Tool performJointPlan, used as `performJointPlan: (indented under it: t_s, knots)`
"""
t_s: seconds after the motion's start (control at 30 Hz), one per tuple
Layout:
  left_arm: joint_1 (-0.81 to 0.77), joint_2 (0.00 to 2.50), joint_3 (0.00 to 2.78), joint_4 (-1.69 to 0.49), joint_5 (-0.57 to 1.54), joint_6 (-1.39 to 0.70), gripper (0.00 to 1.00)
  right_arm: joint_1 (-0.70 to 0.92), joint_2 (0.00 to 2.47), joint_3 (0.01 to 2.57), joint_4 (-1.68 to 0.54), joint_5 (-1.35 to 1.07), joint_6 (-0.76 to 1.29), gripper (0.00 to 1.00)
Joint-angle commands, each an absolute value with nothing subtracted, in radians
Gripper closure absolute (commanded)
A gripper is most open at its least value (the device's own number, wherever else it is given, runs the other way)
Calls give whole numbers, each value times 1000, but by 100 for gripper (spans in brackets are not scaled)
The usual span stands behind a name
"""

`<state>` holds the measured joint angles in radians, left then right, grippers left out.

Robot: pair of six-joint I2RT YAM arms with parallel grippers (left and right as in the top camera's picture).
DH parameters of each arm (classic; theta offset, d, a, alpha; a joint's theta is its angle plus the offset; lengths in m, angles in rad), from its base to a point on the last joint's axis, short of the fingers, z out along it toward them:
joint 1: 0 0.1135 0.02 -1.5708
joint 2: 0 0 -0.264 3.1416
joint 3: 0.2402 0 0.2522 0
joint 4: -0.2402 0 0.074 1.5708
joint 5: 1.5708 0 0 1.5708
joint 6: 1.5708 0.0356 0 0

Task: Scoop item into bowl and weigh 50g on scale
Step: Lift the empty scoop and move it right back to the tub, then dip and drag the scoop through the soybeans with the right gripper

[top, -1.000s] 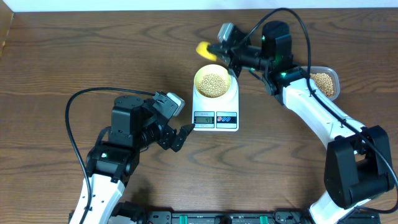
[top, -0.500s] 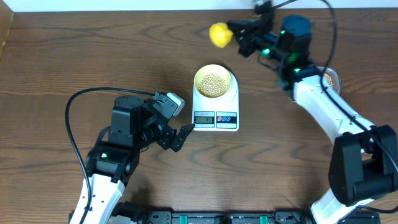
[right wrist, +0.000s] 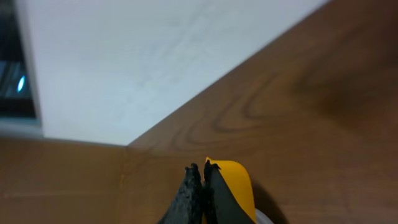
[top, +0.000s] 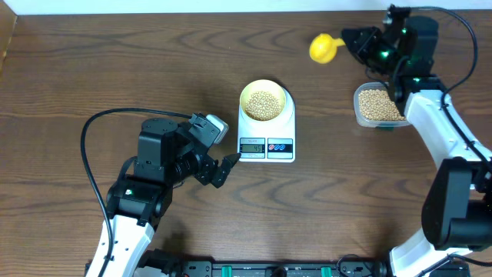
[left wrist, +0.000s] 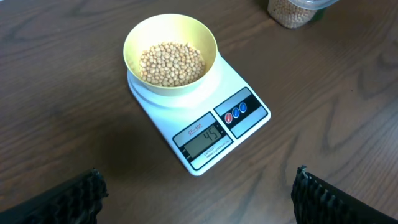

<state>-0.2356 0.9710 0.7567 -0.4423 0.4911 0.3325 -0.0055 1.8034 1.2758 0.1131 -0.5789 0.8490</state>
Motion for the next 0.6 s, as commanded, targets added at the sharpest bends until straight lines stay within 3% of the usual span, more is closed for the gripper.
performJointPlan:
  t_s: [0.0, 0.3, 0.57]
  knots:
    - [-230, 973, 748, -440, 485, 319, 2, -53, 1716, 1281, 26, -581, 842, 99]
    - [-230, 973, 748, -440, 485, 319, 2, -164, 1530, 1281, -325, -501, 751, 99]
    - [-230, 973, 748, -440, 485, 319, 2, -183, 1484, 1281, -564, -396, 542, 98]
